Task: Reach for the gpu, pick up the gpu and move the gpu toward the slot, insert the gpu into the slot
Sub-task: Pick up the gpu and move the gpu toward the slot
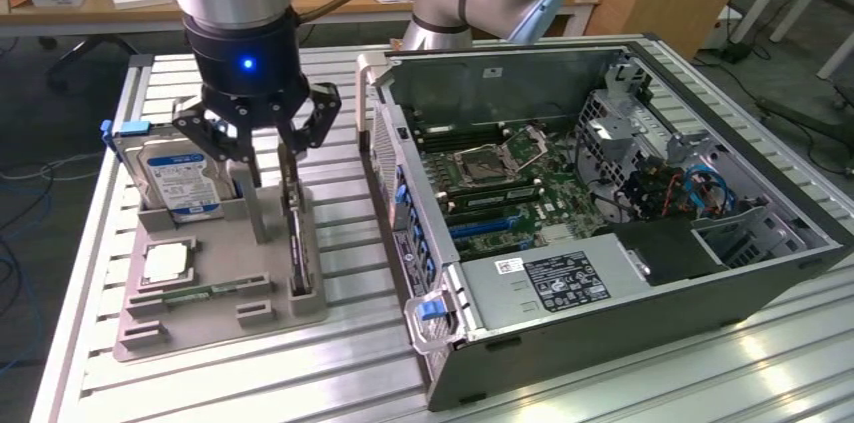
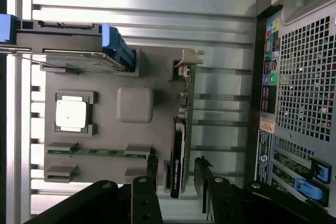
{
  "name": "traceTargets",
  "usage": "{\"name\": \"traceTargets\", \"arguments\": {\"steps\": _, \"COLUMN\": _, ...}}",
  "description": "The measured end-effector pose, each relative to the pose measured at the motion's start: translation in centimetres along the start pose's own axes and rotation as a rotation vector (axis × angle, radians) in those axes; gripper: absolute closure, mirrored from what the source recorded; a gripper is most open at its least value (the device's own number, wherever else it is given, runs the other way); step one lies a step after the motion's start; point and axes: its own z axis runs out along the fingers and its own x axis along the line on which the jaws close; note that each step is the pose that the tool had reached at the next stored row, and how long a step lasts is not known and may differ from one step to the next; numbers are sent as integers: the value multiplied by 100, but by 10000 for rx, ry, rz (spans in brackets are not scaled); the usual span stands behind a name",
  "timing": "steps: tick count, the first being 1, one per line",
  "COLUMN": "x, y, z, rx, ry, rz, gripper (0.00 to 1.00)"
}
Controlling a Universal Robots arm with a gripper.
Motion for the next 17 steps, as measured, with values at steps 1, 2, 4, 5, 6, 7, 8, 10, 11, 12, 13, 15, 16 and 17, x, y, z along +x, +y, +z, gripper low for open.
{"name": "traceTargets", "arguments": {"steps": 1, "x": 0, "y": -1, "z": 8, "rx": 0, "ry": 0, "rz": 0, "gripper": 59}}
{"name": "traceTargets", "arguments": {"steps": 2, "x": 0, "y": -2, "z": 17, "rx": 0, "ry": 0, "rz": 0, "gripper": 59}}
{"name": "traceTargets", "arguments": {"steps": 4, "x": 1, "y": -4, "z": 32, "rx": 0, "ry": 1, "rz": 0, "gripper": 59}}
{"name": "traceTargets", "arguments": {"steps": 5, "x": 1, "y": -5, "z": 41, "rx": 0, "ry": 1, "rz": 0, "gripper": 59}}
{"name": "traceTargets", "arguments": {"steps": 6, "x": 1, "y": -7, "z": 51, "rx": -1, "ry": 1, "rz": 0, "gripper": 59}}
{"name": "traceTargets", "arguments": {"steps": 7, "x": 1, "y": -9, "z": 60, "rx": -1, "ry": 0, "rz": -1, "gripper": 59}}
{"name": "traceTargets", "arguments": {"steps": 8, "x": 0, "y": -12, "z": 70, "rx": 0, "ry": 1, "rz": -1, "gripper": 59}}
{"name": "traceTargets", "arguments": {"steps": 10, "x": 1, "y": -19, "z": 89, "rx": 0, "ry": 1, "rz": 0, "gripper": 59}}
{"name": "traceTargets", "arguments": {"steps": 11, "x": 2, "y": -21, "z": 99, "rx": -1, "ry": 0, "rz": 0, "gripper": 59}}
{"name": "traceTargets", "arguments": {"steps": 12, "x": 2, "y": -21, "z": 109, "rx": 0, "ry": 0, "rz": 1, "gripper": 59}}
{"name": "traceTargets", "arguments": {"steps": 13, "x": 3, "y": -22, "z": 118, "rx": 0, "ry": 1, "rz": 1, "gripper": 59}}
{"name": "traceTargets", "arguments": {"steps": 15, "x": 2, "y": -26, "z": 137, "rx": 0, "ry": 0, "rz": 0, "gripper": 59}}
{"name": "traceTargets", "arguments": {"steps": 16, "x": 2, "y": -29, "z": 146, "rx": 0, "ry": 0, "rz": -1, "gripper": 59}}
{"name": "traceTargets", "arguments": {"steps": 17, "x": 2, "y": -32, "z": 154, "rx": 0, "ry": 1, "rz": -1, "gripper": 59}}
